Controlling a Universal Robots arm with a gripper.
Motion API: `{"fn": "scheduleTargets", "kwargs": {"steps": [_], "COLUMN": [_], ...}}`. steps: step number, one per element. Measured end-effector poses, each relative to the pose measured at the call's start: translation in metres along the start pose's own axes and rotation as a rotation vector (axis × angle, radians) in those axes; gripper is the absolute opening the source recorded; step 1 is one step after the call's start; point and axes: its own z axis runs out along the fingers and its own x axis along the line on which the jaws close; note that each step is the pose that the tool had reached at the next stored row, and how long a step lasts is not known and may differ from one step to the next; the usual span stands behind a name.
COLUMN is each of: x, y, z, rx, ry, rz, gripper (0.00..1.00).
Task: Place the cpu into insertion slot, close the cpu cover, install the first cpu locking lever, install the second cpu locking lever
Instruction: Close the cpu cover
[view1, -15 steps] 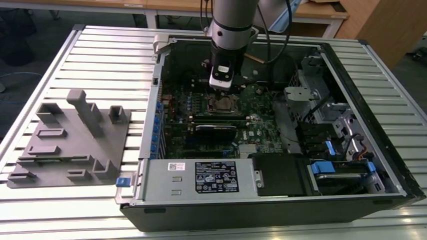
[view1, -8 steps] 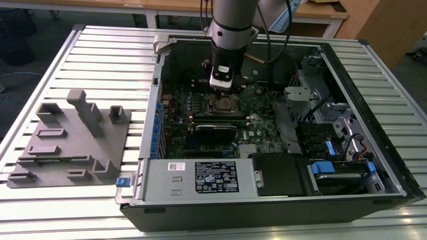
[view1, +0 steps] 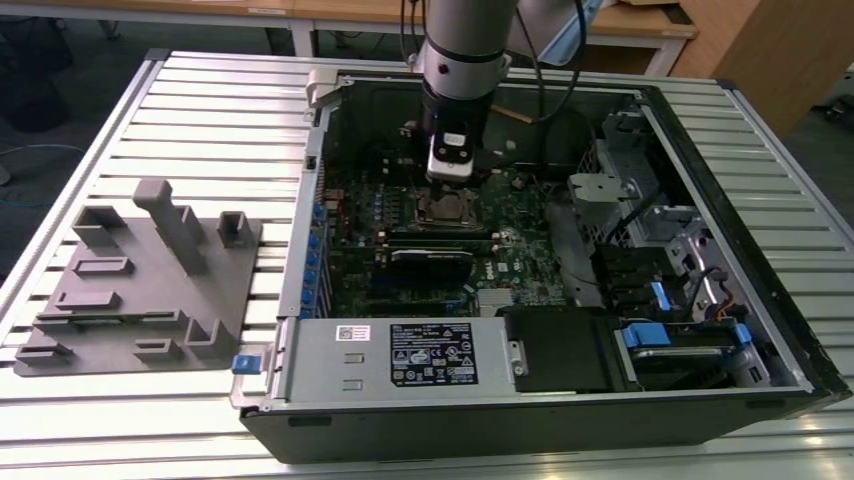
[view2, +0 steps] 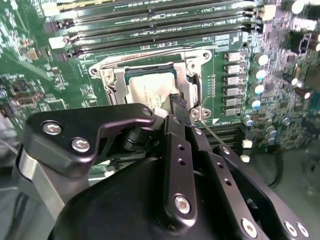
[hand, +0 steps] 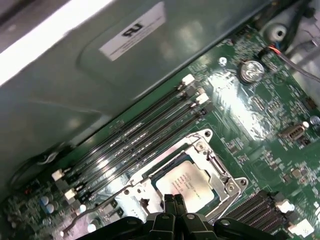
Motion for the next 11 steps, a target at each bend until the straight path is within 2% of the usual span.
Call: {"fn": "scheduleTargets", "kwargs": {"steps": [11], "x": [0.0], "y": [0.0], "z": [0.0011], "rx": [0.0065], "ry": [0.0056], "rz": [-0.199], "gripper": [0.11]}}
